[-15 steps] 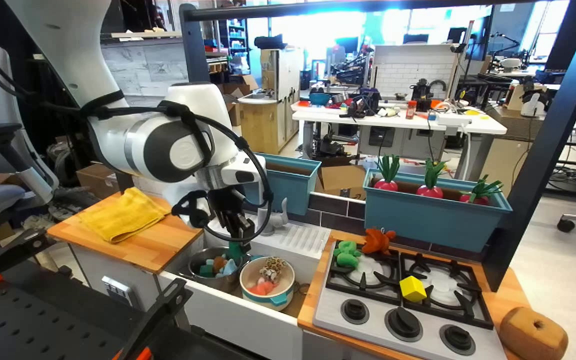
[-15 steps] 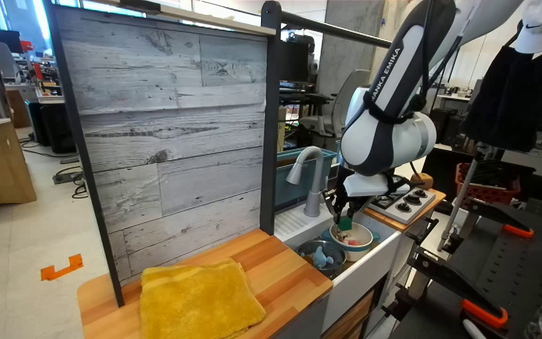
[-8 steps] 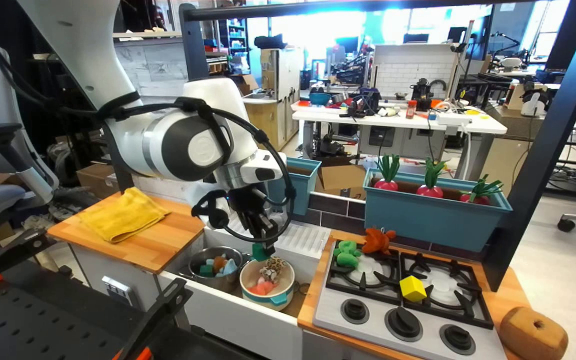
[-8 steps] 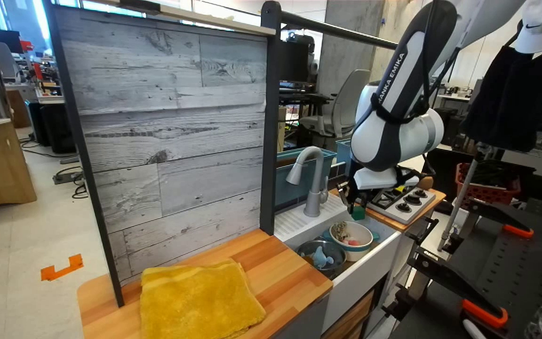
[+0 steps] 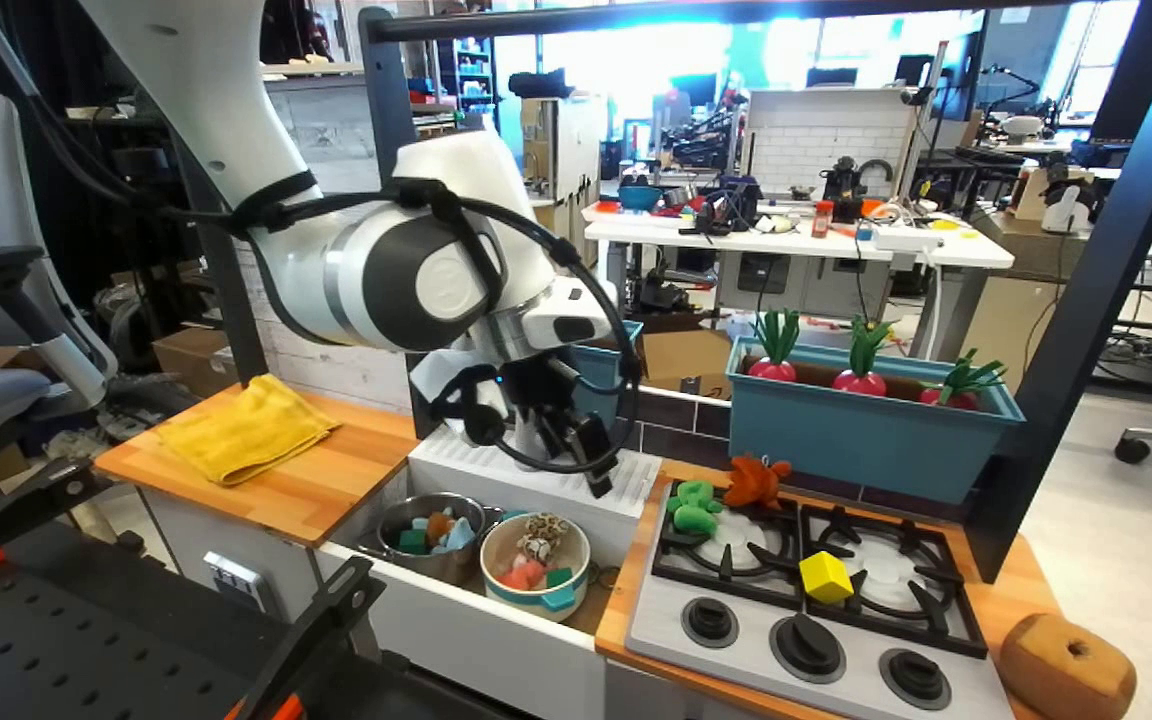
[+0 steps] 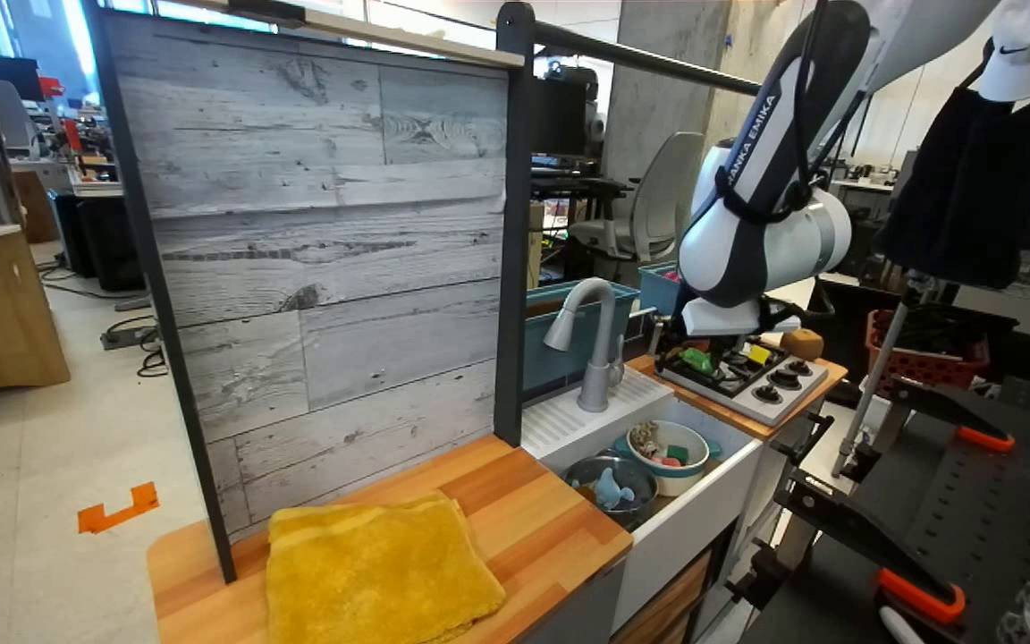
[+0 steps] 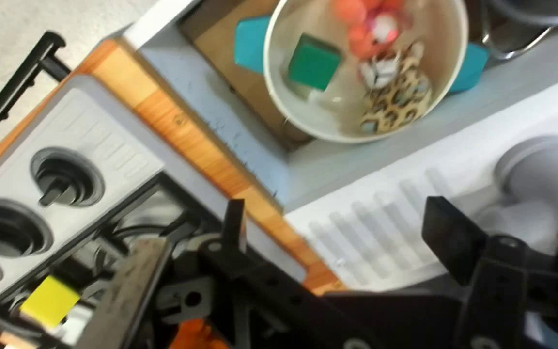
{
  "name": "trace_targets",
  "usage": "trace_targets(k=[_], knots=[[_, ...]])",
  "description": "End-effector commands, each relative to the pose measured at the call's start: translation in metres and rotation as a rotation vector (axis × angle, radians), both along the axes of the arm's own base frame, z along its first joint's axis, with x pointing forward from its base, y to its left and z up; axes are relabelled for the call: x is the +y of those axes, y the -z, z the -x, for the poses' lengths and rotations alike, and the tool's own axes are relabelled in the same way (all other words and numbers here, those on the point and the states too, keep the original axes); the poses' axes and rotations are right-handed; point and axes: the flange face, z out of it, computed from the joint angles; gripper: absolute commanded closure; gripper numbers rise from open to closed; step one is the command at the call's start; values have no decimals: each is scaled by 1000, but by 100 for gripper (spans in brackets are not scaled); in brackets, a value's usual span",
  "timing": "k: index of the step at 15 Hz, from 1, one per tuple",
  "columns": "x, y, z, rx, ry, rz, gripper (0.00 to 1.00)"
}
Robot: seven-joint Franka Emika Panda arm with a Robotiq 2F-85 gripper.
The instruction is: Pick up the plush toys from the counter and stove and put them in the pots, then wipe the counter with the towel
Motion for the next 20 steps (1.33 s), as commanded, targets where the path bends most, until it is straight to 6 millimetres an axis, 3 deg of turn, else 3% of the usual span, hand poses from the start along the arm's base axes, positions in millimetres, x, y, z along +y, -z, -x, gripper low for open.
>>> trace_targets(k=[1,2,4,9,17,18,20], knots=[[-72,-31,-7,-163,87,76,0],[-82,-40,-10,-211,101,85,0],[-80,-47,-14,-307,76,83,0],[-76,-47,-29,-510,76,92,0],[-81,14,-36,-392,102,75,1],[-85,18,-37,-389,108,85,7],[-93,23,-40,-385,123,93,10]])
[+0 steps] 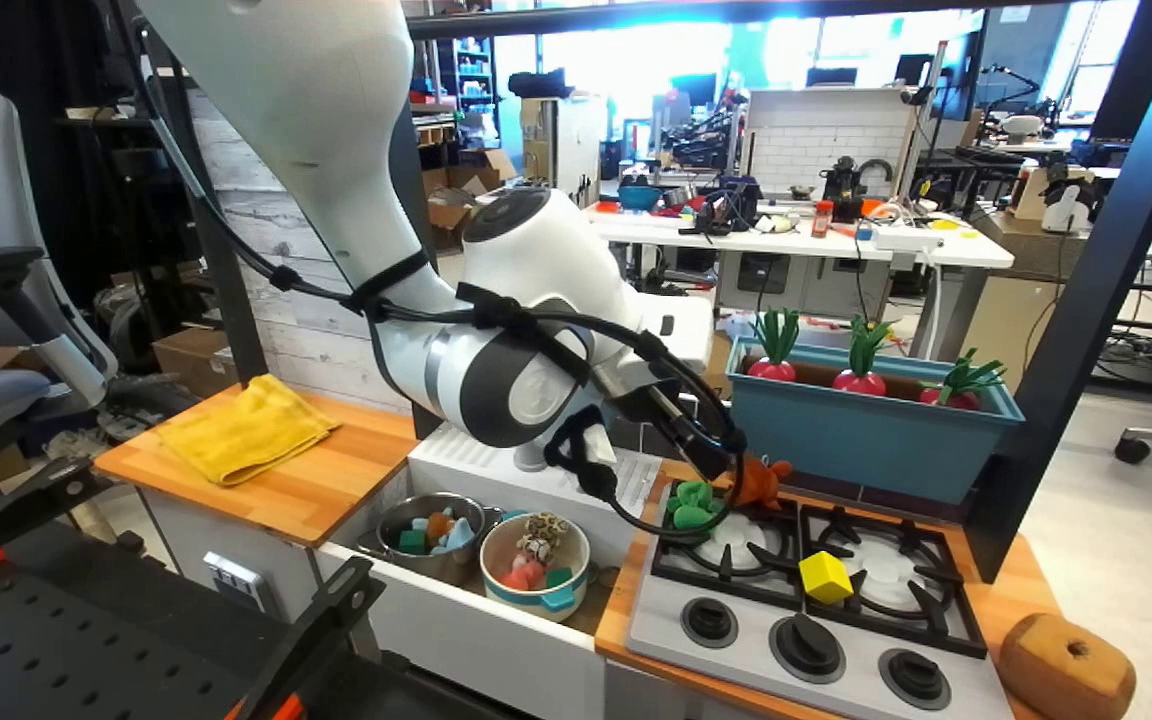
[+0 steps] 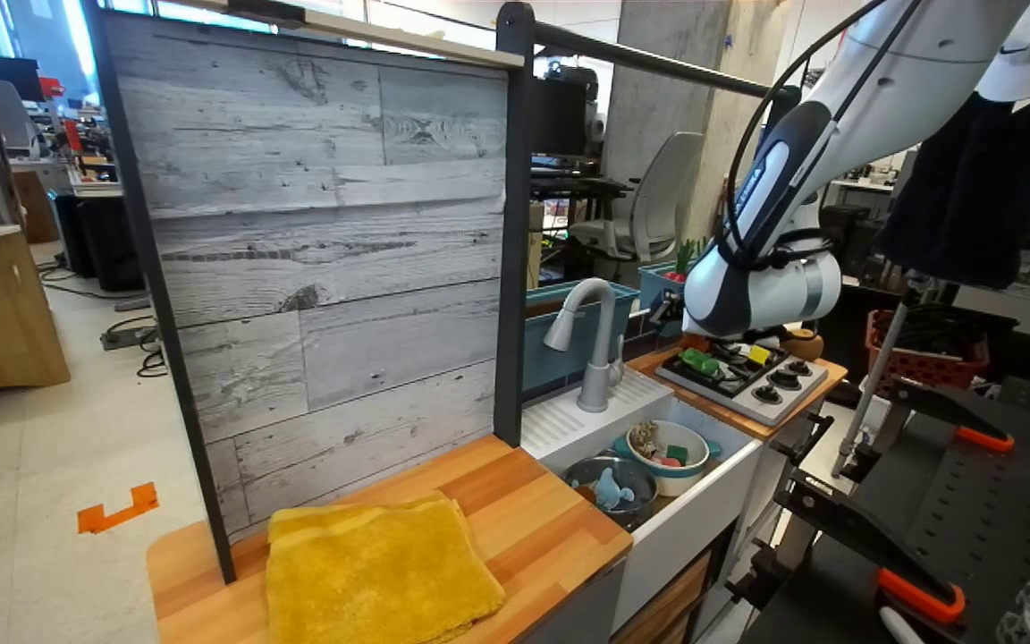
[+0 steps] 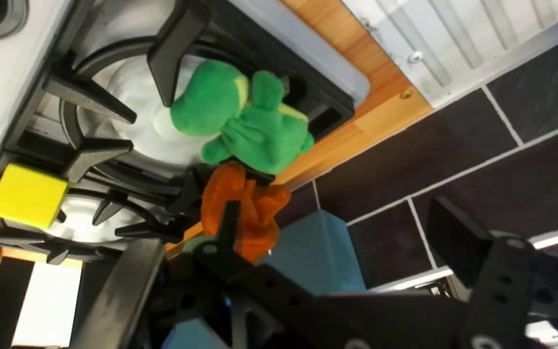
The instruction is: Pick up the plush toys from the counter and stove and put them in the pots, then wipe the counter with the towel
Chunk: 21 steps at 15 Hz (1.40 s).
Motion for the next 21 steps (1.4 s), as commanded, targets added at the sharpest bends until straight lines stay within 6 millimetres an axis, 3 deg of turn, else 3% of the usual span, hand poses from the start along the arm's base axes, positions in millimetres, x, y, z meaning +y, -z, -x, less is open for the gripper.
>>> trace_targets(k=[1,4,5,7,14,16,17,21], knots=[[-16,7,-12,-2,25,23,18],[-27,8,-16,7,44,41,21],[-31,8,-17,15,52,49,42],[-36,8,-18,26,61,64,49],[-28,-4,-17,170,87,120,96],[4,-11,-10,268,15,58,99],[30,-18,-5,291,-50,25,96],[115,-47,13,212,-299,3,96]])
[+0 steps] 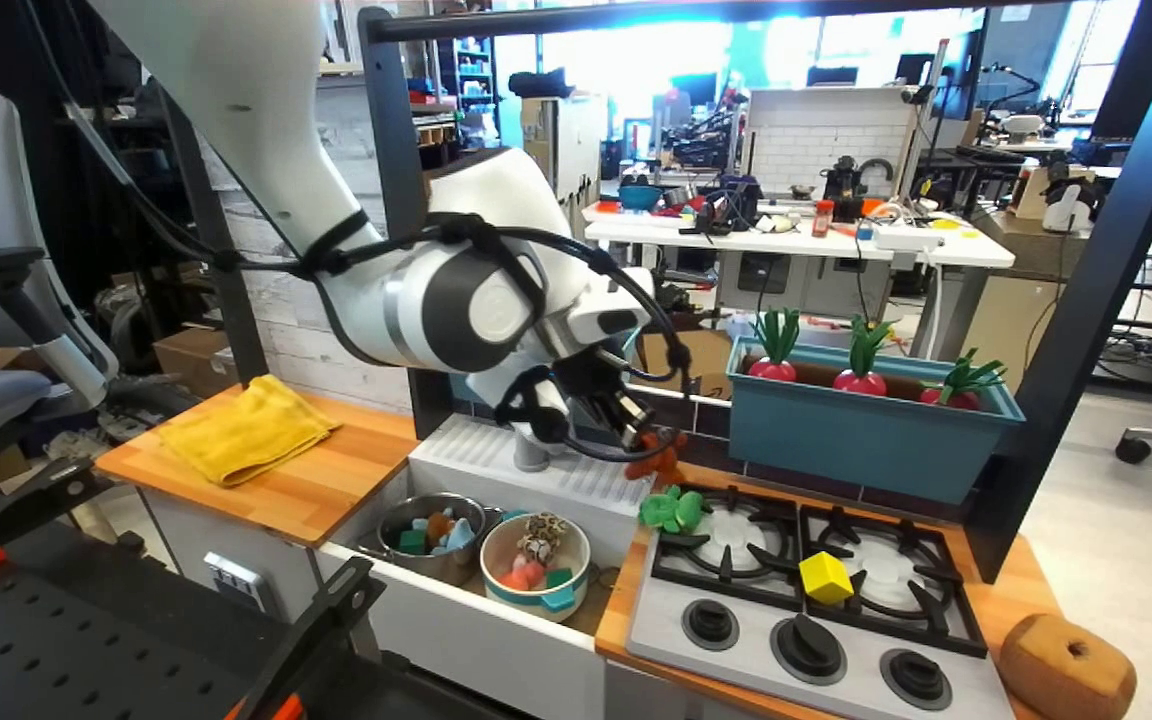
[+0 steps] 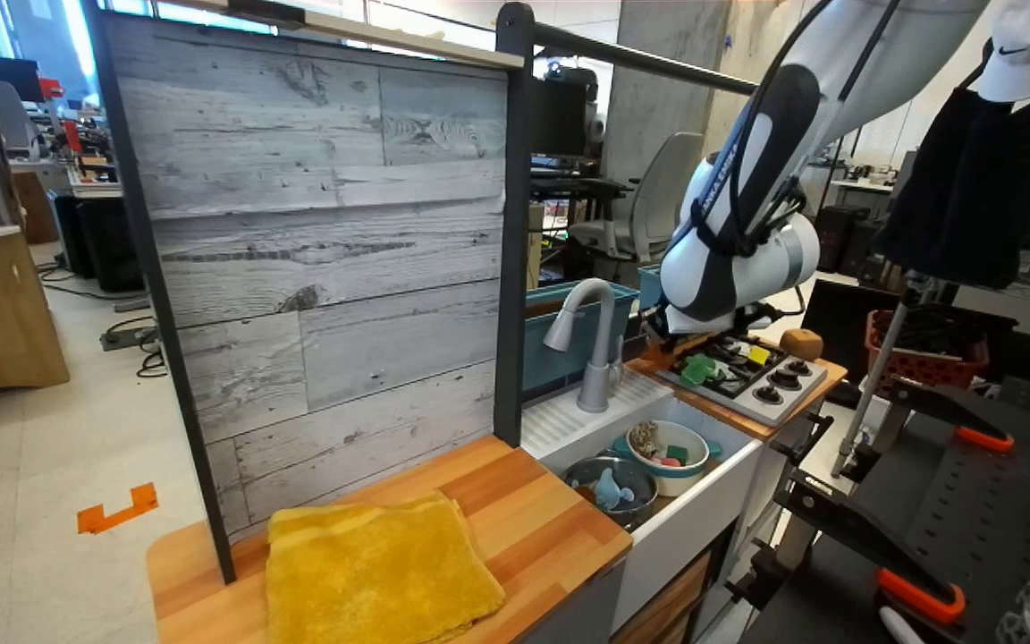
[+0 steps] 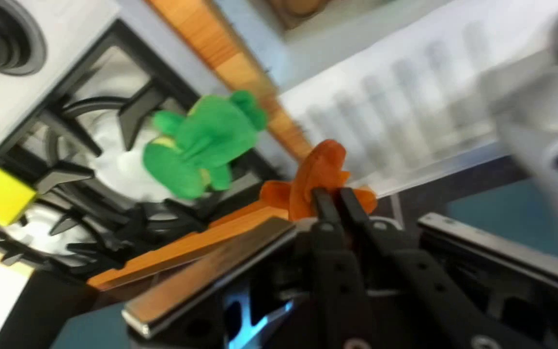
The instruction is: Pick up the plush toys from the counter and stove and put them in the pots, then wipe the counter with the towel
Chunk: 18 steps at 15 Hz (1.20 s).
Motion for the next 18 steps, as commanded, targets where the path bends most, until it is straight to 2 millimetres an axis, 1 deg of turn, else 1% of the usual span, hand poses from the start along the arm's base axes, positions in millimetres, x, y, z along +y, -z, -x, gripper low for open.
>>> trace_targets(k=[1,3,4,5,6,7,8,9,13,14,15,16,17,18], knots=[[73,-40,32,-28,-207,-71,96],[119,-50,54,-23,-317,-113,96],[139,-53,68,7,-361,-139,96],[155,-48,74,42,-384,-166,96],[167,-45,75,17,-390,-166,96],[177,-39,77,55,-387,-188,96],[184,-36,78,34,-390,-191,96],[187,-33,77,41,-385,-189,96],[180,-28,82,133,-355,-179,96],[180,-25,84,160,-362,-181,83],[181,-24,86,179,-383,-200,57],[184,-24,88,195,-398,-210,55],[183,-25,89,199,-394,-207,50],[182,-29,89,196,-389,-203,43]])
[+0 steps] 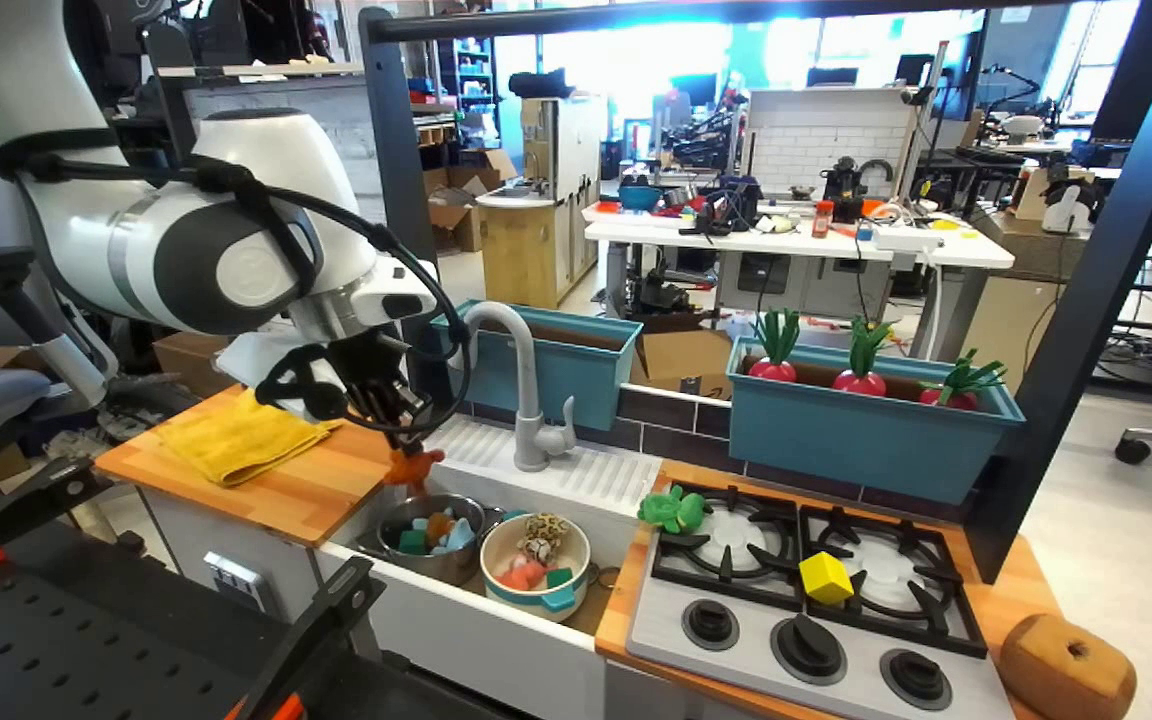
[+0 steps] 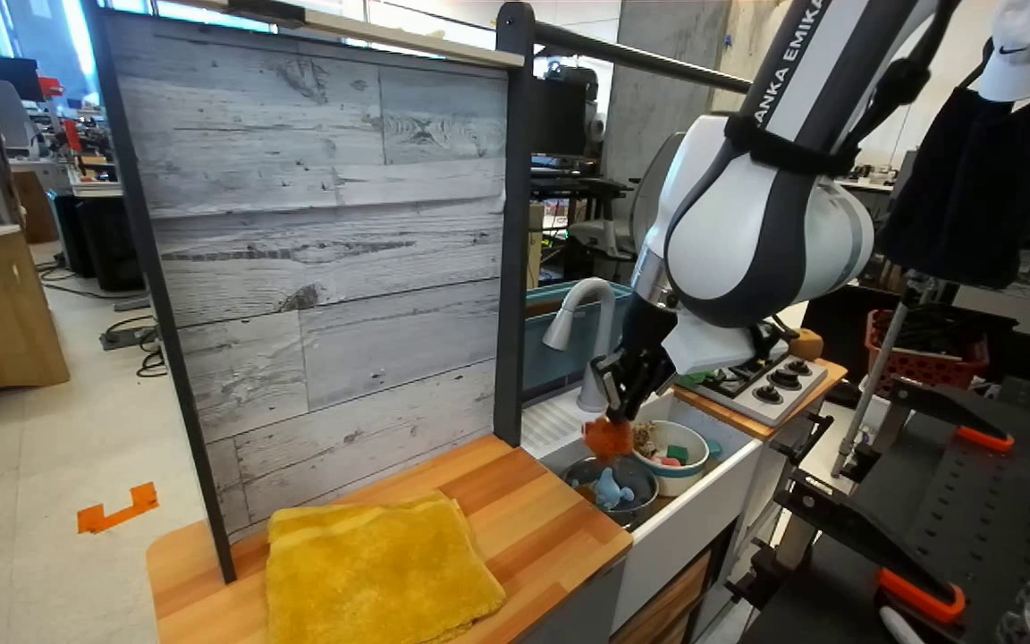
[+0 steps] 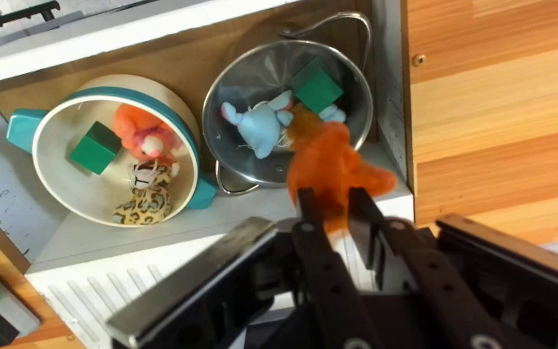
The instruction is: Pick up the plush toys from the counter and stove and put them in the pots, then wipe the counter with the towel
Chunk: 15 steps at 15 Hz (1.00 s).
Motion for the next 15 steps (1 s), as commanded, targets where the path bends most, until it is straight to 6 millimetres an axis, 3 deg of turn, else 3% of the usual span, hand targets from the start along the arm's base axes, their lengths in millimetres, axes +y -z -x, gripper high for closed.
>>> trace_targets(k=[1,4,6,8,9,10,12,15], knots=[[-4,-16,1,7,-13,2,37],[-33,-32,-3,-11,29,27,17],[-73,-38,-13,-69,106,63,5],[-119,-42,-26,-105,204,86,0],[-138,-43,-32,-110,241,97,6],[-160,-41,-36,-122,276,123,26],[-194,-38,-45,-148,342,150,33],[-223,-29,-58,-172,426,158,55]])
